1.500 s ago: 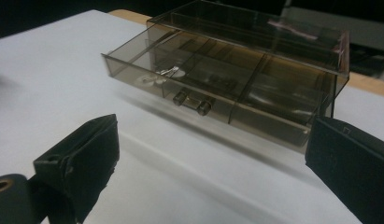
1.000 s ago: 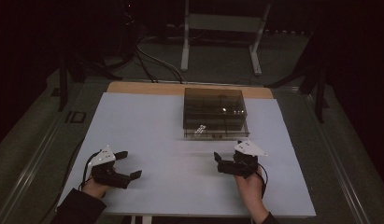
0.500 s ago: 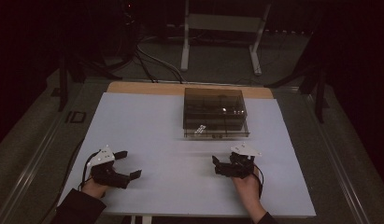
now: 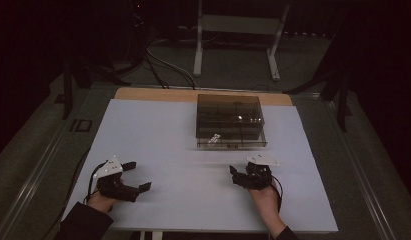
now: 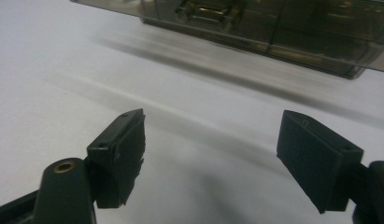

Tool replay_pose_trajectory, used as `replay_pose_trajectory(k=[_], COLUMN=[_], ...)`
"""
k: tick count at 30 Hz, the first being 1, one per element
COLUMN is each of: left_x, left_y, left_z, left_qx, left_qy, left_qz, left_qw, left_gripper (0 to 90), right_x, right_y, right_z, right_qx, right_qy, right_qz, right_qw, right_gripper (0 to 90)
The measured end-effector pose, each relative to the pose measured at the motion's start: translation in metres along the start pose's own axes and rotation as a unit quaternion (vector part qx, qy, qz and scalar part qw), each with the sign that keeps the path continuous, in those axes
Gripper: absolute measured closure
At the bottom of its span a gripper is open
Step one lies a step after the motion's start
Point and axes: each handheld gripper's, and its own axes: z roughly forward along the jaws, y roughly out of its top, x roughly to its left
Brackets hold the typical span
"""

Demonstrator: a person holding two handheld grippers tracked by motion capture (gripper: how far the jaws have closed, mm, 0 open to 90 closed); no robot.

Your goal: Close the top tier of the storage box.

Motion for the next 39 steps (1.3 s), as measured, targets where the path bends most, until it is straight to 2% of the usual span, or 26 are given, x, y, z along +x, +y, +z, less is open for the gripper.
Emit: replay_pose_trajectory(k=[5,7,11,14,20,22,23,28,29,31,39], left_x=[0.000,0.000,0.000,0.000,0.000,0.000,0.000,-0.001,-0.001,-0.001,-0.001], left_y=[0.000,0.000,0.000,0.000,0.000,0.000,0.000,0.001,0.000,0.000,0.000], left_z=[0.000,0.000,0.000,-0.001,0.000,0.000,0.000,0.000,0.001,0.001,0.001], left_qx=[0.001,0.000,0.000,-0.002,0.001,0.000,0.000,0.000,0.001,0.002,0.001], left_qy=[0.001,0.001,0.000,-0.001,-0.001,-0.002,-0.002,-0.003,-0.003,-0.004,-0.004], left_qz=[0.001,0.000,0.000,-0.002,0.001,-0.001,-0.001,0.001,0.001,0.001,0.001], left_qw=[1.0000,1.0000,1.0000,1.0000,1.0000,1.0000,1.0000,1.0000,1.0000,1.0000,1.0000], left_gripper=[1.0,1.0,1.0,1.0,1.0,1.0,1.0,1.0,1.0,1.0,1.0], right_x=[-0.002,-0.002,-0.003,-0.003,-0.004,-0.004,-0.004,-0.003,-0.002,-0.002,-0.003], right_y=[0.002,0.003,0.006,0.008,0.011,0.011,0.012,0.015,0.017,0.019,0.026], right_z=[-0.003,-0.005,-0.007,-0.010,-0.013,-0.013,-0.013,-0.014,-0.014,-0.015,-0.017], right_qx=[-0.001,-0.005,-0.008,-0.015,-0.019,-0.020,-0.020,-0.022,-0.022,-0.023,-0.035], right_qy=[-0.001,-0.006,-0.002,-0.010,-0.022,-0.023,-0.020,-0.015,-0.014,-0.018,-0.018], right_qz=[0.005,0.005,0.006,0.002,-0.004,-0.006,-0.007,-0.012,-0.014,-0.021,-0.020], right_qw=[1.0000,1.0000,0.9999,0.9998,0.9996,0.9995,0.9996,0.9996,0.9996,0.9994,0.9990], right_gripper=[31.6,37.8,41.4,47.6,67.1,69.6,75.7,81.6,86.4,89.6,89.9])
